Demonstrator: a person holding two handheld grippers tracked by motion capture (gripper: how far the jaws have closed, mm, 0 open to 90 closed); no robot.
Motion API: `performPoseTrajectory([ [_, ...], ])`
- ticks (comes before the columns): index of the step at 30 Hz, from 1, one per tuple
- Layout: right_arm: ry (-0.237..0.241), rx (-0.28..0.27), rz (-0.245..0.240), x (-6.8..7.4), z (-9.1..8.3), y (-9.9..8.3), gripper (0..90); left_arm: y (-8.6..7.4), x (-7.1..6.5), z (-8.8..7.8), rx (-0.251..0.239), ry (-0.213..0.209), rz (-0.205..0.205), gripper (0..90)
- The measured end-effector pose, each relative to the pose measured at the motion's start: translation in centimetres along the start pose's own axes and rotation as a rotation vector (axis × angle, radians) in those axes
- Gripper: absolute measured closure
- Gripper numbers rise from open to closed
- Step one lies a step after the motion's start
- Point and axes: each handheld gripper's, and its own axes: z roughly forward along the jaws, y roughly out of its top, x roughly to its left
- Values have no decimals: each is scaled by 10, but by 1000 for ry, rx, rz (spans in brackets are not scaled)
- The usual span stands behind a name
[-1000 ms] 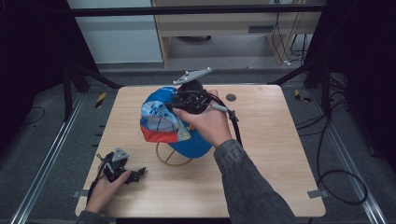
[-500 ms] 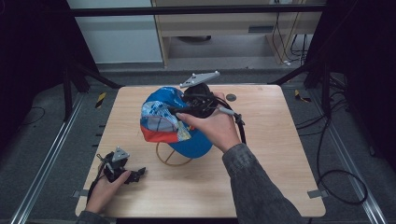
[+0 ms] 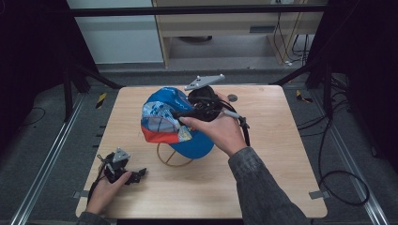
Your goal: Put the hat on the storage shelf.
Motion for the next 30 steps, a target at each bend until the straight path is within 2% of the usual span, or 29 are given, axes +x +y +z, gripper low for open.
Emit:
performPoseTrajectory([
  [6, -15, 6, 6, -1, -5, -3, 190, 0, 0, 0, 0, -1, -2, 0],
  [17, -61, -23, 18, -12, -21, -16, 99, 0, 0, 0, 1, -2, 1, 0],
  [30, -81, -45, 15, -26, -39, -39, 52, 0, 0, 0, 1, -2, -2, 0],
])
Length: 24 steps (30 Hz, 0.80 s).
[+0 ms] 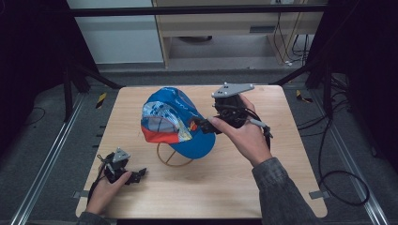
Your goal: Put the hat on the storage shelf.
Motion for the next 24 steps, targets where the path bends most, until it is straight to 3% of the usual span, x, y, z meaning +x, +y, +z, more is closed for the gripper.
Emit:
performPoseTrajectory([
  [9, -50, 0, 4, -15, -19, -22, 89, 0, 0, 0, 3, 0, 3, 0],
  [16, -103, 10, 31, -32, -36, -57, 117, 0, 0, 0, 3, 0, 3, 0],
  [24, -154, 18, 44, -43, -40, -91, 121, 0, 0, 0, 2, 0, 3, 0],
])
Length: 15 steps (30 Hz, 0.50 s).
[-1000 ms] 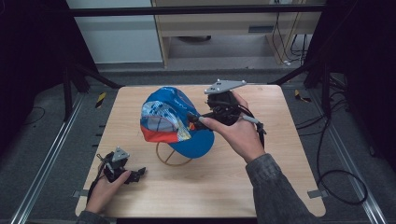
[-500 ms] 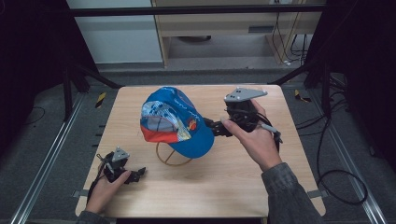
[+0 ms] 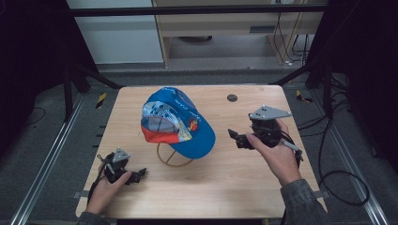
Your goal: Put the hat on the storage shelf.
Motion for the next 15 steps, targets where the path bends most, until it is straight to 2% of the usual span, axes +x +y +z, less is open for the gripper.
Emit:
performPoseTrajectory([
  [9, -55, 26, 14, -9, 2, -49, 128, 0, 0, 0, 0, 0, 0, 0],
  [10, -67, 32, 15, -10, 4, -60, 131, 0, 0, 0, 0, 0, 0, 0],
  [13, -80, 42, 5, -11, 6, -71, 133, 0, 0, 0, 0, 0, 0, 0],
  [14, -94, 53, -7, -11, 9, -80, 133, 0, 0, 0, 0, 0, 0, 0],
  [15, -94, 53, -7, -11, 9, -80, 133, 0, 0, 0, 0, 0, 0, 0],
])
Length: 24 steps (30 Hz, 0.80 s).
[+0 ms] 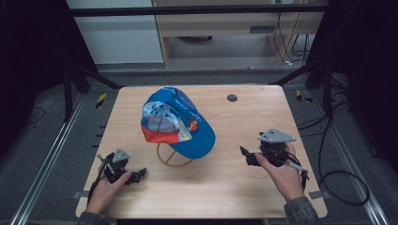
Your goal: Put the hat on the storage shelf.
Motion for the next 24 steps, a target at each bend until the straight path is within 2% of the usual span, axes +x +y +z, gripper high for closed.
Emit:
performPoseTrajectory([
  [1, -10, 10, -12, 1, 3, -8, 134, 0, 0, 0, 0, 0, 0, 0],
  [6, -14, 26, -17, 3, 9, -19, 135, 0, 0, 0, 0, 0, 0, 0],
  [10, -6, 49, 13, 3, 18, -37, 138, 0, 0, 0, 0, 0, 0, 0],
  [12, -6, 62, 11, 3, 22, -43, 138, 0, 0, 0, 0, 0, 0, 0],
  [20, 1, 72, 37, 4, 32, -56, 137, 0, 0, 0, 0, 0, 0, 0],
  [22, 10, 95, 64, 5, 36, -61, 126, 0, 0, 0, 0, 0, 0, 0],
  [24, 13, 109, 63, 5, 39, -64, 121, 0, 0, 0, 0, 0, 0, 0],
])
